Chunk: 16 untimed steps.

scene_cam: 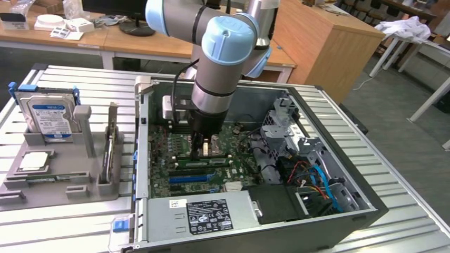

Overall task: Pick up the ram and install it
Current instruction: 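Press down the ram until it locks into place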

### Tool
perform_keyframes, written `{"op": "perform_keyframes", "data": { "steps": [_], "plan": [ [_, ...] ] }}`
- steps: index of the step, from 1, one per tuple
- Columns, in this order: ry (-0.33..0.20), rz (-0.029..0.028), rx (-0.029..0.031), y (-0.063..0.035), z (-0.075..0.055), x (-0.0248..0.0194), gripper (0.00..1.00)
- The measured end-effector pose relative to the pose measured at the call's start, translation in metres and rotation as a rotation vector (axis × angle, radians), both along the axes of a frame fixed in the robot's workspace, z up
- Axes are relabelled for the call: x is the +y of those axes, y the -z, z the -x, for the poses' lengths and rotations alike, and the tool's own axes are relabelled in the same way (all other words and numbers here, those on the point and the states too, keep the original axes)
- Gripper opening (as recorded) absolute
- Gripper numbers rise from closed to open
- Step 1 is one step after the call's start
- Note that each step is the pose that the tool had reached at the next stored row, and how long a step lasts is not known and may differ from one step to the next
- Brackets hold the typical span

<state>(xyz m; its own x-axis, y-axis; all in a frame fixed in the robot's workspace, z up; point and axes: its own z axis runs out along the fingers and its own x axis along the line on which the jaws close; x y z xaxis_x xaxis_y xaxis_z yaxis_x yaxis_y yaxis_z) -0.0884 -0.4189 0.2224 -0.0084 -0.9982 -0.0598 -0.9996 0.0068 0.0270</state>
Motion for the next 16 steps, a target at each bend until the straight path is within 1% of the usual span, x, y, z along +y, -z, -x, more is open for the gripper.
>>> {"op": "perform_keyframes", "data": {
  "steps": [3,6,16],
  "plan": [
    [0.0,-0.0008,-0.0004,-0.0022,0.0,0.0001,0.11],
    [0.0,0.0,0.0001,-0.0063,0.0,0.0,0.11],
    [0.0,0.0002,0.0001,-0.0131,0.0,0.0,0.11]
  ]
}}
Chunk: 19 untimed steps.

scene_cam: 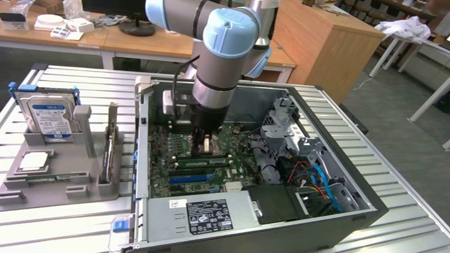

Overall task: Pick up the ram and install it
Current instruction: 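Press down the ram until it locks into place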

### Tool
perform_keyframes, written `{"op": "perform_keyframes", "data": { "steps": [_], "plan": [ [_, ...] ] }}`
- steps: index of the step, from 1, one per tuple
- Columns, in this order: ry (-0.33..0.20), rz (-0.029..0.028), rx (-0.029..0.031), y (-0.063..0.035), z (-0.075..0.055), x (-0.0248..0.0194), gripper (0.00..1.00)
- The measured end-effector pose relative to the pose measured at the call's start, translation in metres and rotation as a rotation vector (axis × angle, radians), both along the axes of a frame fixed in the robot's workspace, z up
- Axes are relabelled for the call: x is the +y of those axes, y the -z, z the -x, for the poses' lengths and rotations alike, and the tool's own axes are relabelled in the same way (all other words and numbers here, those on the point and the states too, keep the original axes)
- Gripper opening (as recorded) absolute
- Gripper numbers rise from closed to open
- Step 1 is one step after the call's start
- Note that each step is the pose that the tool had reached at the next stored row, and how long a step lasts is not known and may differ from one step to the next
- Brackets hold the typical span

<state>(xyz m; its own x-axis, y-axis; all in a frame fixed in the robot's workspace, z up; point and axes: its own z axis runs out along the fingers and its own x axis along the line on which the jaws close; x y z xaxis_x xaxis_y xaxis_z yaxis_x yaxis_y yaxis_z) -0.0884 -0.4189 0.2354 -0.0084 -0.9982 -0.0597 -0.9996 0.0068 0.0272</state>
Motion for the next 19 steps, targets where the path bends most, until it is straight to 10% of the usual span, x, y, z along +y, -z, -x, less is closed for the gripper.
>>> {"op": "perform_keyframes", "data": {
  "steps": [19],
  "plan": [
    [0.0,0.0003,0.0,-0.0152,0.0,0.0,0.11]
  ]
}}
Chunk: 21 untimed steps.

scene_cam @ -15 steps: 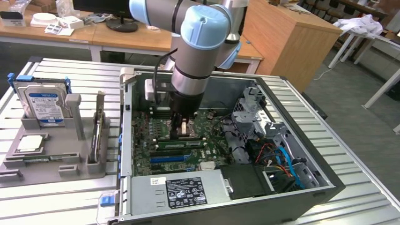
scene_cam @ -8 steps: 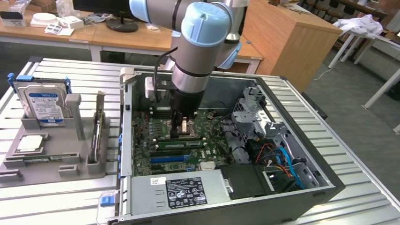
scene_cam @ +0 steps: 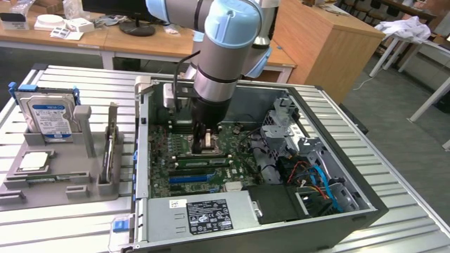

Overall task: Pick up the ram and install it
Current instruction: 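Press down the ram until it locks into place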

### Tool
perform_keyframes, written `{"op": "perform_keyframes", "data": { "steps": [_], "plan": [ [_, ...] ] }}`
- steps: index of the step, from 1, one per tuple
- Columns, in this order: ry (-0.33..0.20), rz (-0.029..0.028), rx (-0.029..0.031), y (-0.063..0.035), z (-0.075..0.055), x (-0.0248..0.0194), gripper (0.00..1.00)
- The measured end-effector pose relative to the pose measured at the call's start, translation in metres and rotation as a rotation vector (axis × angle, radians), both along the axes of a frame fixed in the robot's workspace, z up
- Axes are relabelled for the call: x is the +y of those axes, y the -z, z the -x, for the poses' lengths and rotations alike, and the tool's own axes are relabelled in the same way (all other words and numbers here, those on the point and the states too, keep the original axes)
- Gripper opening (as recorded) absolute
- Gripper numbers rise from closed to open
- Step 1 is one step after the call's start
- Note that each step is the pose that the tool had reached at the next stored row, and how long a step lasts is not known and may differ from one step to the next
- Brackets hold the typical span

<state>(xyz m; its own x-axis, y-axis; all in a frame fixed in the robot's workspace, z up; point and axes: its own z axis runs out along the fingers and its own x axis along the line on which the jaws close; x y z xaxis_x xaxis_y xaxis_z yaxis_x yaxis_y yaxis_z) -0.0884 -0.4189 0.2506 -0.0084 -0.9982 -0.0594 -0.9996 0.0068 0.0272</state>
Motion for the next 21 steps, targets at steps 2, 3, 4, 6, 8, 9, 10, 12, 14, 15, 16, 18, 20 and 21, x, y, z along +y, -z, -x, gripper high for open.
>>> {"op": "perform_keyframes", "data": {
  "steps": [2,3,4,6,8,9,10,12,14,15,16,18,20,21],
  "plan": [
    [0.0,0.0,-0.0001,-0.0014,0.0,0.0,0.11],
    [0.0,0.0001,0.0,-0.0022,0.0,0.0,0.11],
    [0.0,0.0001,0.0,-0.0029,0.0,0.0,0.11],
    [0.0,0.0002,0.0,-0.0047,0.0,0.0,0.11],
    [0.0,0.0002,0.0001,-0.0063,0.0,0.0,0.11],
    [0.0,0.0002,0.0001,-0.0073,0.0,0.0,0.11],
    [0.0,0.0002,0.0,-0.0083,0.0,0.0,0.11],
    [0.0,0.0001,0.0,-0.0107,0.0,0.0,0.11],
    [0.0,0.0002,0.0,-0.0131,0.0,0.0,0.11],
    [0.0,0.0002,0.0,-0.0143,0.0,0.0,0.11],
    [0.0,0.0001,0.0,-0.0153,0.0,0.0,0.11],
    [0.0,0.0002,0.0,-0.0176,0.0,0.0,0.11],
    [0.0,0.0001,0.0,-0.0201,0.0,0.0,0.11],
    [0.0,0.0001,0.0,-0.0216,0.0,0.0,0.11]
  ]
}}
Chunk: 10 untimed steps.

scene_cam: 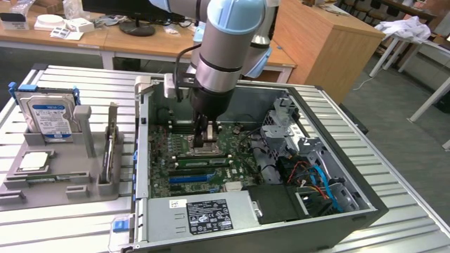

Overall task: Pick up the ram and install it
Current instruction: 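Press down the ram until it locks into place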

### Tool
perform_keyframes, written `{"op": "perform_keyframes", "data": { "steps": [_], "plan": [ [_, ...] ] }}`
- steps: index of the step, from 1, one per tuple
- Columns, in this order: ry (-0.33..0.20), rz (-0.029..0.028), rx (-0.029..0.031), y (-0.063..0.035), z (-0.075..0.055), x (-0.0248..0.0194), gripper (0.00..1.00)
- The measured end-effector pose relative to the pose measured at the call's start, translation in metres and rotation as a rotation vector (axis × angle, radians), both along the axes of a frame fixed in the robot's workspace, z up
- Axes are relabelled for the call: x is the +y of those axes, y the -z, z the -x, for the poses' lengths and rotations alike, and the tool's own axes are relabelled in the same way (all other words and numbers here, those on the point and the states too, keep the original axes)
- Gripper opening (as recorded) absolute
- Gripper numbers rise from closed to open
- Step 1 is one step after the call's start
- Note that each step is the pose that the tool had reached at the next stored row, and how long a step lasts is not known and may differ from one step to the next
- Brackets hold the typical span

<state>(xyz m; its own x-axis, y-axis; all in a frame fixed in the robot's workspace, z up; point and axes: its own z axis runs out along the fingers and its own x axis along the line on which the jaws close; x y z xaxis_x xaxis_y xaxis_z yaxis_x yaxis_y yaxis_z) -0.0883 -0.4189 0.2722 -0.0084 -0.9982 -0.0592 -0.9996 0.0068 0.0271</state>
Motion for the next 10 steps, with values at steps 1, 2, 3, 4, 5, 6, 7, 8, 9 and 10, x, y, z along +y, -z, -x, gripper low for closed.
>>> {"op": "perform_keyframes", "data": {
  "steps": [1,2,3,4,5,6,7,8,9,10],
  "plan": [
    [0.0,0.0,0.0001,-0.0015,0.0,0.0,0.11],
    [0.0,0.0,0.0001,-0.0031,0.0,0.0,0.11],
    [0.0,0.0,0.0001,-0.0047,0.0,0.0,0.11],
    [0.0,0.0001,0.0001,-0.0064,0.0,0.0,0.11],
    [0.0,0.0,0.0001,-0.0079,0.0,0.0,0.11],
    [0.0,0.0,0.0,-0.0094,0.0,0.0,0.11],
    [0.0,0.0,0.0,-0.0109,0.0,0.0,0.11],
    [0.0,0.0,0.0001,-0.0125,0.0,0.0,0.11],
    [0.0,0.0,0.0001,-0.0141,0.0,0.0,0.11],
    [0.0,0.0,0.0,-0.0158,-0.001,0.0,0.11]
  ]
}}
